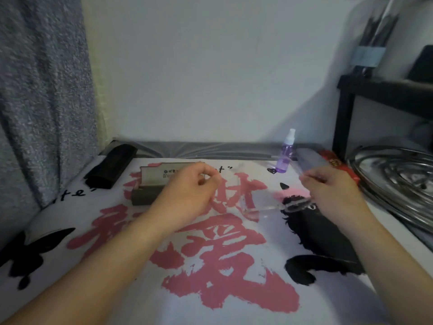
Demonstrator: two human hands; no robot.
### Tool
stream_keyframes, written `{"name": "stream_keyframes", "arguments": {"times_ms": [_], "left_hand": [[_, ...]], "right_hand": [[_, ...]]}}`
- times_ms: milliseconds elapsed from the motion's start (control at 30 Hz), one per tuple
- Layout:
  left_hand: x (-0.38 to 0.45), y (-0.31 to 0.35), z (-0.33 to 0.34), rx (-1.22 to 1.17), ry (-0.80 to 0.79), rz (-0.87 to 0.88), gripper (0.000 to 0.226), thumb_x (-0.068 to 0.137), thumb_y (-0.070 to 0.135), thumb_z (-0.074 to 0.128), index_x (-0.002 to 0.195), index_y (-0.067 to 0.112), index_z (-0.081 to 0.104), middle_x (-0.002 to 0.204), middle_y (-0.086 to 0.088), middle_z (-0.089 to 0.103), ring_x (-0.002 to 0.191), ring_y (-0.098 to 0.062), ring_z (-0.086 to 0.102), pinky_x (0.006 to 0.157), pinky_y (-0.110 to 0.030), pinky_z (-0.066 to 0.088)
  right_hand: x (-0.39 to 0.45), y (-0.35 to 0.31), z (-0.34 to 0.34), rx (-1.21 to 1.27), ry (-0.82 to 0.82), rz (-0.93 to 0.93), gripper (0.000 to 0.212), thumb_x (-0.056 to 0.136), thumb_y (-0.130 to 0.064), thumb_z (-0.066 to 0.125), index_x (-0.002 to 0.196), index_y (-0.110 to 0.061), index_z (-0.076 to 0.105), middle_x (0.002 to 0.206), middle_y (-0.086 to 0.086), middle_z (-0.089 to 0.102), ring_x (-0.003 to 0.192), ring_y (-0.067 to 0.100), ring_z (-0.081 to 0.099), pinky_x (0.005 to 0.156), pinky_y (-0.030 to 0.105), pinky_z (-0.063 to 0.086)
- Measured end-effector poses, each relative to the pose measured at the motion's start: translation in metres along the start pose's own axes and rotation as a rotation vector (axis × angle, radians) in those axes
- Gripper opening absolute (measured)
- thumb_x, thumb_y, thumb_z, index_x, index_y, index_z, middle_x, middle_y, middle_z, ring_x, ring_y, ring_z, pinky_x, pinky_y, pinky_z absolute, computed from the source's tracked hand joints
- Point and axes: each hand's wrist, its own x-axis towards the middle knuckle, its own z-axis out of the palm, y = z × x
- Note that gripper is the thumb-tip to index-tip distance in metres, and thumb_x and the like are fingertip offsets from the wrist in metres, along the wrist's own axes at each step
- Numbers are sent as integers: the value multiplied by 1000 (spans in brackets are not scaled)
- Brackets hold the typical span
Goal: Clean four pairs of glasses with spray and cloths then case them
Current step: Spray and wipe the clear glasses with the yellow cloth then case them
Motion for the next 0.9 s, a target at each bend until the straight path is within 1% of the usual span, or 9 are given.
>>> {"name": "stream_keyframes", "arguments": {"times_ms": [167,267,367,433,533,600,733,833,900], "left_hand": [[-3,-18,-2,262,200,123,21,102,28,55,115,39,67,71,10,65,60,-8,63,56,-26,51],[0,-30,-16,367,308,178,24,100,23,55,114,32,72,86,12,69,70,-10,65,70,-38,60],[8,-44,-40,461,442,259,20,96,16,58,105,22,76,98,8,66,91,-16,61,86,-43,55],[11,-57,-59,496,508,237,20,96,14,58,102,18,76,99,4,61,95,-19,57,87,-42,51],[8,-79,-74,460,563,135,18,98,15,58,103,21,74,109,4,51,99,-15,53,90,-36,48],[7,-87,-76,348,503,12,15,99,18,59,103,26,70,115,6,44,93,-5,51,93,-34,49],[8,-92,-78,201,269,-95,32,102,23,56,125,45,58,128,10,38,110,-5,50,101,-26,40],[8,-101,-85,251,106,-121,40,103,35,53,140,50,50,131,16,44,120,-4,46,103,-26,39],[10,-106,-91,296,81,-125,25,101,37,57,125,39,66,126,14,54,109,4,52,93,-16,41]], "right_hand": [[4,40,-22,-103,-7,234,22,87,-8,69,66,-14,71,70,7,68,74,28,60,66,34,41],[15,49,-27,-181,-53,293,18,81,-10,66,63,-6,70,66,17,67,73,40,64,66,40,49],[25,44,-36,-215,-131,309,27,87,-23,63,71,-3,70,71,17,70,76,38,68,69,41,51],[26,31,-41,-397,-110,246,35,95,-34,57,78,-7,70,77,13,67,71,30,60,67,35,46],[21,0,-33,-541,105,-3,29,98,-29,51,82,-10,66,81,15,65,76,33,54,70,36,41],[12,-26,-10,-443,100,-138,26,98,-26,53,77,-16,65,70,5,62,74,34,55,65,35,42],[-2,-78,60,-239,-253,-356,22,97,-18,58,81,-22,73,67,-12,66,64,6,60,56,17,45],[3,-90,112,-260,-418,-500,23,97,-12,56,93,-23,76,85,-13,70,78,6,64,73,25,51],[13,-92,136,-311,-458,-574,27,98,-9,55,102,-25,76,100,-9,72,93,14,64,83,29,51]]}}
